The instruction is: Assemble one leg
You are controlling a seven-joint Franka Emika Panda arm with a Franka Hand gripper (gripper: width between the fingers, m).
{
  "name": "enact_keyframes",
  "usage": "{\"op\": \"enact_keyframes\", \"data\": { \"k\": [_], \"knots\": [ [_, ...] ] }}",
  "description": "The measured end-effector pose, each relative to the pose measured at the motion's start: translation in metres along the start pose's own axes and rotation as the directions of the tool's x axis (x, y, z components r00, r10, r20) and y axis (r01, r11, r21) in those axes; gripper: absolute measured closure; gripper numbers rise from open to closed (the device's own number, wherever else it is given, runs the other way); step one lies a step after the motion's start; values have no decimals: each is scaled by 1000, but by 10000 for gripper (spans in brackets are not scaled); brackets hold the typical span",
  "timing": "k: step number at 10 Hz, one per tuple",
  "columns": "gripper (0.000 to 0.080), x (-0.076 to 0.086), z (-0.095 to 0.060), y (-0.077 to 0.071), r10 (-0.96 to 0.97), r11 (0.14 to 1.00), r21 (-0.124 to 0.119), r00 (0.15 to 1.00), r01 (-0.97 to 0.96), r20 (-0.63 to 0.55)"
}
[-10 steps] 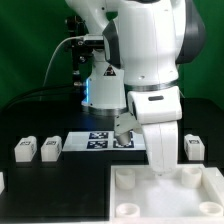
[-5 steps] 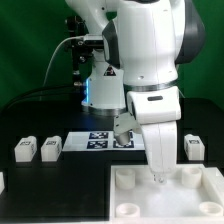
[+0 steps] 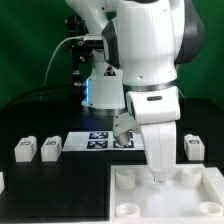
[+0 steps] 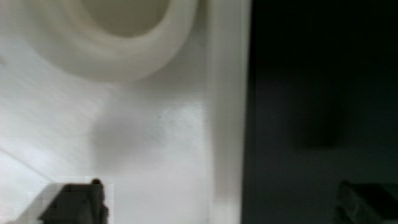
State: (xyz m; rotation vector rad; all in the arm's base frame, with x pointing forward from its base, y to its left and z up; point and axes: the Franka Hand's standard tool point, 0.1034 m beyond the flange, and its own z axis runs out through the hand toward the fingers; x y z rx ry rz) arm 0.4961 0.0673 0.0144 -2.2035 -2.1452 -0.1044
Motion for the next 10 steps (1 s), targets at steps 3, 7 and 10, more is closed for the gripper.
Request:
{"op": "enact_keyframes", "data": {
  "k": [3,7,10],
  "knots": [
    [151,0,0,0,1,1000,0,1000,-1,0],
    [151,3,-28,-13,168,985,-39,986,-168,4],
    [151,24,-35,-24,466,884,-34,885,-466,-17]
  ]
}}
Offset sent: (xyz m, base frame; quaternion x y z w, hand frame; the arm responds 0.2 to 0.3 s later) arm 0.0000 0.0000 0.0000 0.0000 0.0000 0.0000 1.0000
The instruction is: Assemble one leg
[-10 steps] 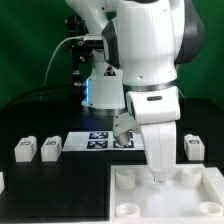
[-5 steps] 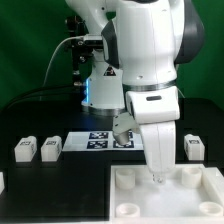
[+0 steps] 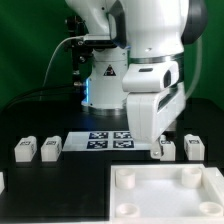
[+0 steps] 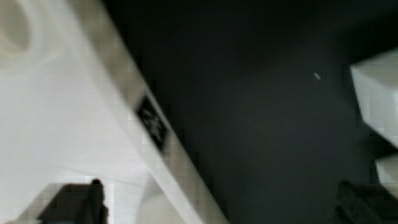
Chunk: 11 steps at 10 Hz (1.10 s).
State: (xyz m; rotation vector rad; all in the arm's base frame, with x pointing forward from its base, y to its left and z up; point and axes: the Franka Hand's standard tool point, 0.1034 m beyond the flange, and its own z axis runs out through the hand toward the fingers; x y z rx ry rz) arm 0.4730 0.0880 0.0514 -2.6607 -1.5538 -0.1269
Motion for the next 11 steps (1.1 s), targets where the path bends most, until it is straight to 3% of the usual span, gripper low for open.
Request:
{"op": "enact_keyframes", "data": {
  "k": [3,6,7,8,11],
  "knots": [
    [151,51,-2,-32,464,886,19,886,-463,-19],
    [151,46,0,-31,650,760,39,760,-649,-11],
    [151,46,1,-34,740,672,48,672,-739,-3],
    [151,42,7,-47,812,581,53,583,-812,25],
    [151,41,21,-81,833,538,44,539,-842,123]
  ]
}}
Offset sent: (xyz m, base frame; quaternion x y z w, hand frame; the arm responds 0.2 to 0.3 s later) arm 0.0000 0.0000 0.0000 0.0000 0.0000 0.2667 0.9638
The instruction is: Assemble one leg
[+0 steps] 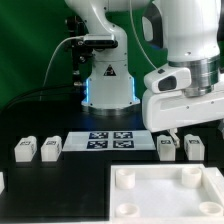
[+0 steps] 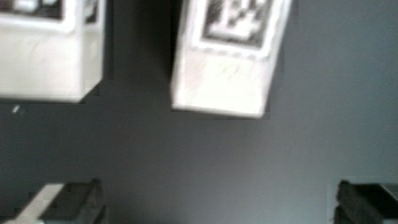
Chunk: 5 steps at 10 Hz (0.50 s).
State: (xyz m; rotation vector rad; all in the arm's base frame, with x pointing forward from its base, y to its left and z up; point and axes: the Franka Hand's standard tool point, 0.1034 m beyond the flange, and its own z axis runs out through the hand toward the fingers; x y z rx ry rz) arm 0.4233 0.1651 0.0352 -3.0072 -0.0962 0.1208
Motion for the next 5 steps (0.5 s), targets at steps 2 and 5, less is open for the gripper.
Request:
{"op": "enact_keyframes", "data": {
  "k": [2,5],
  "knots": [
    [151,1,-4,-3,74,997,6,966,-78,248],
    [151,4,-7,-5,71,996,11,874,-87,482]
  ]
}}
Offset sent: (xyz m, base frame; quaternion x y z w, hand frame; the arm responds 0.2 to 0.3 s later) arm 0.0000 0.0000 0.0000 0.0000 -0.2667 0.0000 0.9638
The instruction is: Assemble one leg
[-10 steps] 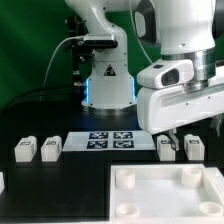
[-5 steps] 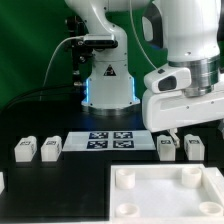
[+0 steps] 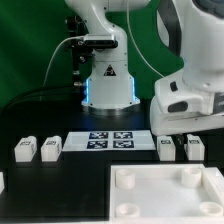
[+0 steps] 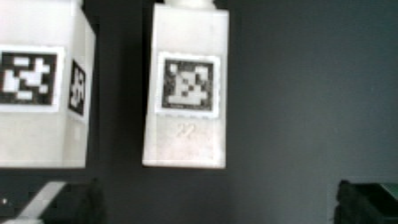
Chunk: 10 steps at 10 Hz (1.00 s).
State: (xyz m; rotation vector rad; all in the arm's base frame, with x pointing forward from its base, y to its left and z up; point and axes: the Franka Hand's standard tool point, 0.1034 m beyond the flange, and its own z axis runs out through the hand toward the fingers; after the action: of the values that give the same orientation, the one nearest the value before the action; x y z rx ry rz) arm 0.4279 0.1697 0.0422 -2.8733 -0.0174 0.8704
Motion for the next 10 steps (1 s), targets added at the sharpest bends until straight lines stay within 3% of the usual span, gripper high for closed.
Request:
{"op": "enact_keyframes", "data": {
  "k": [2,3,10],
  "knots": [
    [151,-2,2,0,0,1000,3,987,-1,159],
    [151,-1,5,-1,11,1000,3,983,-12,185],
    [151,-5,36,-4,80,997,-25,965,-76,250]
  ]
}}
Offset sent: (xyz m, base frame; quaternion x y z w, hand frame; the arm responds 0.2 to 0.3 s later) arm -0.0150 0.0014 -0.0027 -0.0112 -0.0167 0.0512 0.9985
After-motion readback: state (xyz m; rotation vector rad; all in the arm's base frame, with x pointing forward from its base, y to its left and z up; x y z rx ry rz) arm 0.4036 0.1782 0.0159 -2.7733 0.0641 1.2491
